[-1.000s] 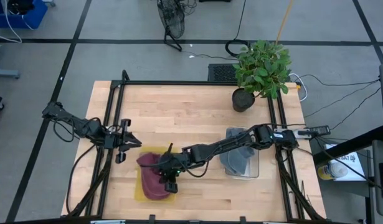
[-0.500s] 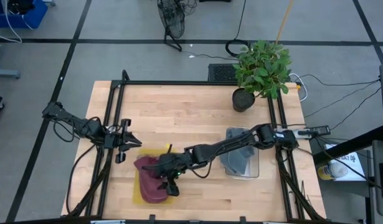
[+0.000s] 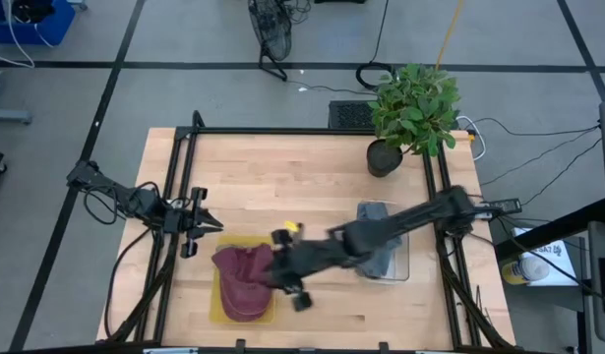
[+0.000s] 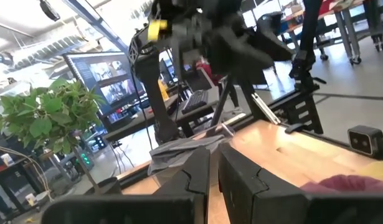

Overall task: Pick & Place hat
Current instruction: Put the red cap into the yellow bin

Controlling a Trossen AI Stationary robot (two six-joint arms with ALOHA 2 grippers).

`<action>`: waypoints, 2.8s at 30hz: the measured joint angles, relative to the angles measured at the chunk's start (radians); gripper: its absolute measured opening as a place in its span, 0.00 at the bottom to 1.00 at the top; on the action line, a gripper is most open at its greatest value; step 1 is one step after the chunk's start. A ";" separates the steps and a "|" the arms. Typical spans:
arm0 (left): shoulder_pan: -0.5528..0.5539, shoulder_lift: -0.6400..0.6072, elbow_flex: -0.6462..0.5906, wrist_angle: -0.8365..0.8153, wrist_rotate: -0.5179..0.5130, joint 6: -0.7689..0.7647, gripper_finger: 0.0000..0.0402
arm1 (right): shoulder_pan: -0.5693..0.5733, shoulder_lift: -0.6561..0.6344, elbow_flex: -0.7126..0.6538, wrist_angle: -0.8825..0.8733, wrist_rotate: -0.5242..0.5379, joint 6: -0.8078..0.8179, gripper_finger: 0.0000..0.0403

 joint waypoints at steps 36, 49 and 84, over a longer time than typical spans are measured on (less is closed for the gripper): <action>0.001 0.038 0.001 0.002 -0.506 -0.330 0.10 | 0.151 -1.395 -1.814 1.124 0.370 -0.244 0.00; -0.002 0.086 0.040 -0.042 -0.411 -0.391 0.08 | 0.150 -1.437 -1.815 1.137 0.499 -0.396 0.00; -0.186 1.419 0.968 -0.922 -0.025 -0.859 0.01 | 0.150 -1.442 -1.815 1.137 0.501 -0.468 0.00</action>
